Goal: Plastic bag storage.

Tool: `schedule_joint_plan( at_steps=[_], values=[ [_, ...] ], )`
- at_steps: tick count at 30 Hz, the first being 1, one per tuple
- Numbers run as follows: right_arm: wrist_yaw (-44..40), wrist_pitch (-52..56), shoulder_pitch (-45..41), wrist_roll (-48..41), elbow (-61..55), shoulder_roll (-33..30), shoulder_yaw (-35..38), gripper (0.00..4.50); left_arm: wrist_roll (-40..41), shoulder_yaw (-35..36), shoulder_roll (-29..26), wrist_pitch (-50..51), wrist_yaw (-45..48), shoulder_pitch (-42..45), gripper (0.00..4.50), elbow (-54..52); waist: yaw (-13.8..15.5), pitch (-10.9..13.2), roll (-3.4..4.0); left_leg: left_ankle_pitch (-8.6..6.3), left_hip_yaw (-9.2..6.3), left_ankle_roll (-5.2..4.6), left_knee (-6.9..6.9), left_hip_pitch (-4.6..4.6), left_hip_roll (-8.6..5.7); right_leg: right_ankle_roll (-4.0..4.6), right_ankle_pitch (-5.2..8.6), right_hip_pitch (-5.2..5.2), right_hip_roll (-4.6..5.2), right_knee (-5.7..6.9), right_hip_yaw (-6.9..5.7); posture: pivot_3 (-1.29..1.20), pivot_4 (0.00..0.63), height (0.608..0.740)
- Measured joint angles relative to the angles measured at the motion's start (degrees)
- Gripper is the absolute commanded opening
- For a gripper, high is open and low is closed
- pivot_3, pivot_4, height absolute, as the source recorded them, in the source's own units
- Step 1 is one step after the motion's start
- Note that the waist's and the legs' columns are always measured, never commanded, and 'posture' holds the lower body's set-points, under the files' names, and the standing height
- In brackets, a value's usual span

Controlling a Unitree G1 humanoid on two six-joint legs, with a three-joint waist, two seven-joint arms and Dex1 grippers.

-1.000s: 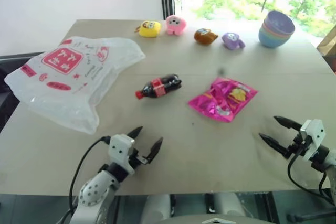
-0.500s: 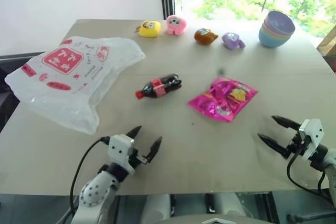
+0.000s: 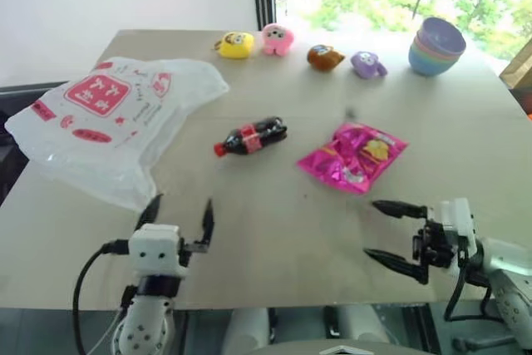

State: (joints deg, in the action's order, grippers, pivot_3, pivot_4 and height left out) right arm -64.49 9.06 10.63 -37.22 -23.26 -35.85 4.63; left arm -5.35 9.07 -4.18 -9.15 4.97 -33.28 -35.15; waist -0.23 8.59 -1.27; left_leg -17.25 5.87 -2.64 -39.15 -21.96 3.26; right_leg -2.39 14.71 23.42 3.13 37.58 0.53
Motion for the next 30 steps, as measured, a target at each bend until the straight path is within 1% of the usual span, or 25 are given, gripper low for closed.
schedule_joint_plan(
  at_steps=[3,7,9,10,12,14,17,20,25,27,30],
  values=[
    [-0.15,1.25,-1.04,-0.97,-0.94,0.06,-0.89,4.50,-1.67,2.17,1.97,1.22,-3.38,0.69,4.41,-1.29,0.04,0.03,-0.05,-0.01,0.00,-0.03,0.00,0.00,0.00,0.00,0.00,0.01,-0.04,0.00,-0.01,0.00,0.150,0.740],
    [-0.28,2.15,-2.54,-1.17,-0.97,0.09,-2.09,4.50,-1.88,6.19,1.14,2.92,-5.11,3.93,4.41,-1.11,0.01,0.04,-0.05,-0.01,-0.03,-0.03,-0.01,0.00,0.01,0.00,0.00,0.01,-0.08,0.03,-0.04,0.00,0.150,0.740],
    [-0.46,2.16,-3.91,-1.19,-0.84,0.19,-2.52,4.50,-1.80,8.63,-0.39,3.64,-5.45,6.25,4.41,0.71,-0.01,0.03,-0.06,-0.01,-0.02,-0.03,-0.01,0.02,0.00,0.00,0.00,0.01,-0.09,0.04,-0.04,0.00,0.150,0.740],
    [-0.66,2.16,-5.38,-1.19,-0.59,0.43,-2.80,4.50,-1.77,11.40,-2.48,4.10,-6.07,8.12,4.41,3.34,-0.03,0.04,-0.06,-0.01,-0.03,-0.03,-0.03,0.02,0.00,0.00,-0.01,0.01,-0.12,0.08,-0.06,0.00,0.150,0.740],
    [-0.65,2.16,-6.26,-1.19,-0.36,0.53,-2.80,4.50,-1.22,14.80,-3.70,4.74,-6.87,9.98,4.41,5.48,-0.07,0.03,-0.06,-0.01,-0.03,-0.03,-0.04,0.01,0.01,-0.01,-0.01,0.01,-0.11,0.07,-0.06,0.00,0.150,0.740],
    [-0.54,2.16,-6.49,-1.19,-0.22,0.83,-2.80,4.50,-0.98,16.36,-5.25,4.76,-6.68,10.44,4.41,7.39,-0.11,0.04,-0.08,-0.01,-0.02,-0.03,-0.04,-0.01,0.01,-0.13,-0.08,0.00,-0.07,0.08,-0.06,0.00,0.150,0.740],
    [-0.07,2.16,-6.52,-1.19,-0.20,1.57,-2.84,4.50,0.29,16.44,-6.78,4.32,-5.13,10.57,4.41,10.04,-0.09,0.04,-0.08,-0.02,0.00,-0.04,-0.04,-0.02,0.00,-0.16,-0.10,0.01,-0.02,0.05,-0.08,0.00,0.150,0.740],
    [0.56,2.15,-6.52,-1.15,-0.20,2.47,-2.85,4.50,1.11,16.15,-6.90,4.21,-4.15,11.24,4.41,11.79,-0.11,0.04,-0.09,-0.02,-0.01,-0.04,-0.03,-0.01,0.00,-0.16,-0.10,0.00,-0.02,0.07,-0.09,0.00,0.150,0.740],
    [2.17,2.04,-6.46,-0.90,-0.22,3.79,-3.34,4.50,0.85,14.98,-8.18,4.19,-3.57,14.00,4.41,12.32,-0.13,0.03,-0.08,-0.02,-0.04,-0.03,-0.04,0.01,0.01,-0.15,-0.10,0.00,-0.02,0.14,-0.12,0.00,0.150,0.740],
    [2.75,1.97,-6.23,-0.67,-0.43,4.18,-3.49,4.50,-0.75,13.31,-9.76,3.57,-2.71,14.09,4.41,12.34,-0.19,0.03,-0.08,-0.02,-0.02,-0.03,-0.04,0.00,0.01,-0.16,-0.10,0.00,-0.02,0.14,-0.12,0.00,0.150,0.740],
    [3.20,1.86,-5.59,-0.29,-0.48,4.38,-3.71,4.50,-3.05,10.97,-10.38,1.90,-2.05,13.41,4.41,12.34,-0.20,0.03,-0.08,-0.02,0.00,-0.03,-0.04,0.00,0.01,-0.17,-0.11,0.00,0.00,0.12,-0.10,0.00,0.150,0.740]
  ],
)
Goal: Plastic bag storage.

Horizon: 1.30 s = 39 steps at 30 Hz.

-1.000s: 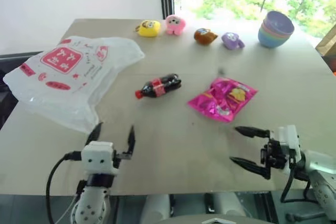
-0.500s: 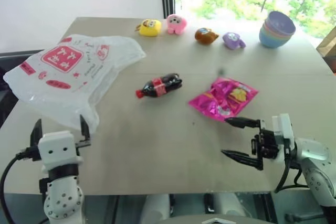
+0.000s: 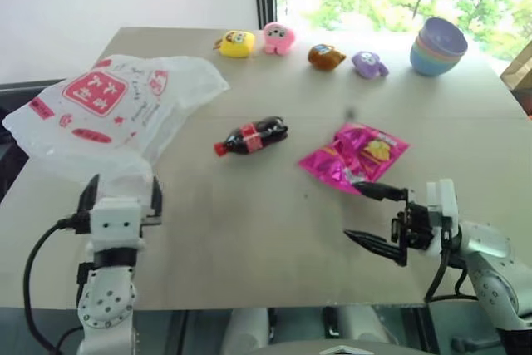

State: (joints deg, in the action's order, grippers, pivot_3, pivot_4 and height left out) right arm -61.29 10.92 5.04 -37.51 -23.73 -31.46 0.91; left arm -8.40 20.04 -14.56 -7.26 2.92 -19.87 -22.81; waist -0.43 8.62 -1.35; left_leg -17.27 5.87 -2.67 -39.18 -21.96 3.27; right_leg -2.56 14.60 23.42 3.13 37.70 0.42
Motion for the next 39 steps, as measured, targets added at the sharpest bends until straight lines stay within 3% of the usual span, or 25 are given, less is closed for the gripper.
schedule_joint_plan(
  at_steps=[7,23,27,33,39],
  values=[
    [0.57,-0.35,0.48,1.06,0.00,0.60,-0.04,4.50,-3.75,-1.36,-1.09,-3.55,-0.04,-0.94,4.41,0.46,-0.07,0.00,0.00,0.00,-0.01,0.00,0.00,0.02,0.02,0.02,0.01,0.00,0.01,0.04,-0.02,0.00,0.150,0.740],
    [0.63,-1.48,-1.51,3.17,0.31,1.92,-0.52,4.50,-4.67,-0.28,-5.41,-1.85,-0.38,6.12,4.41,12.92,-0.08,-0.01,-0.01,0.01,0.00,0.01,-0.01,0.02,0.01,-0.03,-0.02,0.00,0.03,0.07,-0.07,0.00,0.150,0.740],
    [0.82,-2.02,-1.60,3.57,0.37,2.53,-0.52,4.50,-4.41,-0.27,-5.75,-2.07,-0.44,6.36,3.28,13.54,-0.06,-0.01,0.00,0.01,-0.01,0.01,-0.01,0.02,0.01,-0.03,-0.02,0.00,0.05,0.09,-0.09,0.00,0.150,0.740],
    [1.30,-2.46,-1.60,4.04,0.39,2.71,-0.52,4.50,-2.55,-0.15,-5.85,-2.71,-0.68,8.32,0.29,14.37,-0.04,-0.01,-0.01,0.01,-0.01,0.02,-0.01,0.02,0.01,-0.04,-0.03,0.00,0.08,0.10,-0.11,0.00,0.150,0.740],
    [3.85,-5.80,-3.47,8.68,2.52,4.20,-0.78,4.50,1.14,1.84,-5.67,-2.66,-0.87,9.82,0.13,15.23,-0.16,-0.01,-0.01,0.01,0.00,0.03,-0.02,0.06,0.00,-0.04,-0.03,0.00,0.08,0.16,-0.11,0.00,0.150,0.740]
  ],
)
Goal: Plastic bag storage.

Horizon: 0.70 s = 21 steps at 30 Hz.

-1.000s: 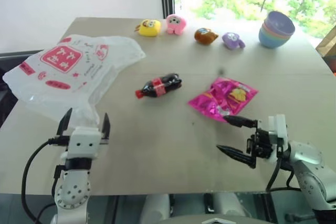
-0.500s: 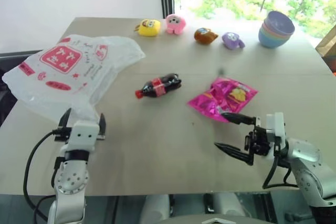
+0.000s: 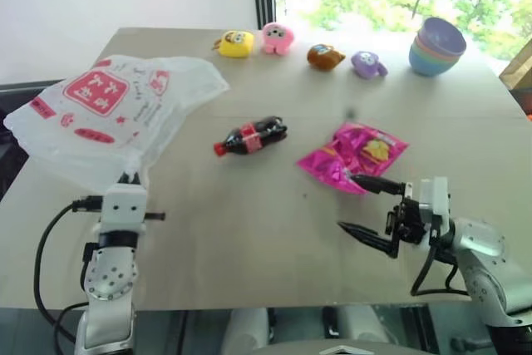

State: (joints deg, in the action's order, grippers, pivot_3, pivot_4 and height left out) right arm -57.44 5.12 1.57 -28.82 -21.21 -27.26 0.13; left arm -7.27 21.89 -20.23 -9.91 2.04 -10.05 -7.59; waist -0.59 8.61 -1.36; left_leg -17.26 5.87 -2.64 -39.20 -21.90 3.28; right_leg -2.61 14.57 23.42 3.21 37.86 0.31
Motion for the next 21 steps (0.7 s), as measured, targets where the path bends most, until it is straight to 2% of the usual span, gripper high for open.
schedule_joint_plan(
  at_steps=[5,7,10,14,21],
  values=[
    [7.96,-6.95,-4.68,13.34,5.03,0.73,-0.43,4.50,6.88,0.73,1.34,0.83,1.17,2.93,0.13,0.31,0.15,-0.01,-0.01,0.14,0.02,0.24,-0.08,-0.02,-0.05,-0.01,0.00,0.00,0.00,0.03,-0.01,0.00,0.150,0.740],
    [10.65,-11.45,-6.23,21.50,8.17,-1.72,-2.07,4.50,11.99,0.86,2.26,2.75,2.68,4.97,0.13,0.15,0.24,-0.01,-0.01,0.16,0.03,0.28,-0.09,-0.04,-0.08,-0.01,0.00,0.00,0.00,0.03,-0.01,0.00,0.150,0.740],
    [14.04,-14.81,-7.02,28.69,11.33,-2.79,-2.90,4.50,17.18,1.26,2.50,5.24,3.81,7.54,0.13,-1.00,0.16,-0.01,-0.02,0.19,0.04,0.32,-0.10,-0.03,-0.12,-0.01,0.00,0.00,-0.07,0.02,0.00,0.00,0.150,0.740],
    [17.24,-16.61,-7.87,32.88,13.56,-2.77,-4.27,4.50,24.27,2.47,3.31,8.33,4.82,9.85,0.13,-3.02,-0.17,-0.01,-0.02,0.22,0.06,0.37,-0.10,-0.02,-0.08,-0.01,-0.01,0.00,-0.11,0.03,0.03,0.00,0.150,0.740],
    [21.61,-18.24,-10.77,39.82,18.19,-4.32,-5.97,4.50,37.23,3.76,5.05,10.67,10.16,9.00,0.13,-5.49,-0.05,-0.01,-0.02,0.22,0.10,0.37,-0.11,-0.01,-0.10,-0.01,0.00,0.00,-0.11,0.02,0.07,0.00,0.150,0.740]
  ],
)
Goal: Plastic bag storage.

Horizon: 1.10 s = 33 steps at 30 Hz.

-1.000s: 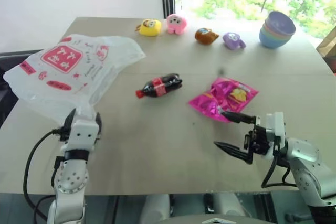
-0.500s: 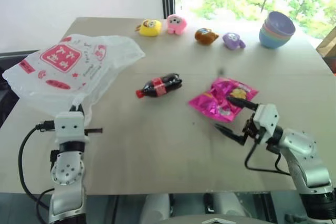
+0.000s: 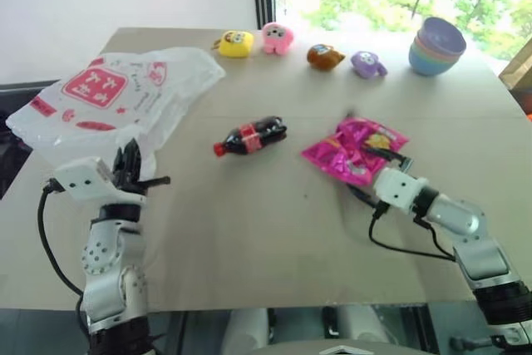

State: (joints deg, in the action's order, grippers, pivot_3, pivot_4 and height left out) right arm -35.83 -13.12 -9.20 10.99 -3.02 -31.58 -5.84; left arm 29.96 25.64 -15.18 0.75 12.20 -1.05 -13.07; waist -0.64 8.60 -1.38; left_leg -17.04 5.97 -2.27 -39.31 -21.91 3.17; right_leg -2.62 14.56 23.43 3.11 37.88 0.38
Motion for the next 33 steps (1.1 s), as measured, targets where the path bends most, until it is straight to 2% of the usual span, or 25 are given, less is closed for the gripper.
schedule_joint_plan(
  at_steps=[6,14,18,24,25,30,33],
  values=[
    [5.16,-4.81,-2.45,4.89,6.72,-1.12,-0.34,4.50,10.46,1.73,0.00,1.90,5.22,-1.26,0.13,-2.92,-0.15,0.01,0.00,0.00,0.09,0.00,0.00,0.05,-0.03,0.00,0.00,0.00,-0.03,0.01,0.12,0.00,0.150,0.740],
    [11.35,-9.25,-7.90,9.05,16.14,-1.28,-1.12,4.50,18.84,1.28,-0.52,6.17,11.75,-5.32,0.13,-5.99,-0.16,0.00,0.00,0.01,0.11,0.02,-0.01,0.07,-0.01,0.01,0.01,-0.01,-0.10,0.00,0.18,0.00,0.150,0.740],
    [12.30,-12.32,-10.42,11.04,19.35,-2.33,-2.80,3.24,22.32,1.48,-1.61,7.58,14.26,-7.07,0.00,-7.22,-0.22,0.00,0.00,0.01,0.14,0.01,-0.02,0.11,-0.01,0.01,0.01,-0.01,-0.11,0.01,0.27,0.00,0.150,0.740],
    [12.56,-16.51,-13.26,13.13,22.89,-3.97,-4.99,0.23,27.80,3.75,-4.33,9.85,19.50,-11.70,0.00,-9.50,-0.16,0.01,0.01,0.01,0.13,0.02,0.00,0.08,0.01,0.03,0.02,0.00,-0.11,-0.02,0.24,0.00,0.150,0.740],
    [12.45,-16.84,-13.62,13.10,23.31,-3.97,-5.01,0.04,28.62,3.90,-4.39,10.10,19.87,-12.05,0.00,-9.86,-0.14,0.01,0.01,0.01,0.13,0.02,-0.01,0.08,0.01,0.03,0.02,0.00,-0.10,-0.02,0.25,0.00,0.150,0.740],
    [9.68,-16.23,-16.88,7.26,24.15,-2.00,-4.70,0.04,34.71,5.83,-2.76,10.66,19.97,-13.04,0.00,-11.52,-0.45,0.03,0.03,0.01,0.17,0.02,-0.01,0.12,0.04,0.03,0.02,0.00,-0.13,0.00,0.34,0.00,0.150,0.740],
    [6.48,-16.41,-22.27,4.18,23.67,-0.58,-5.05,0.04,37.98,6.04,-0.05,10.64,19.57,-14.48,0.00,-13.02,-0.75,0.08,0.11,0.01,0.18,0.01,-0.01,0.11,0.04,0.02,0.01,0.02,-0.15,0.01,0.36,0.00,0.150,0.740]
  ],
)
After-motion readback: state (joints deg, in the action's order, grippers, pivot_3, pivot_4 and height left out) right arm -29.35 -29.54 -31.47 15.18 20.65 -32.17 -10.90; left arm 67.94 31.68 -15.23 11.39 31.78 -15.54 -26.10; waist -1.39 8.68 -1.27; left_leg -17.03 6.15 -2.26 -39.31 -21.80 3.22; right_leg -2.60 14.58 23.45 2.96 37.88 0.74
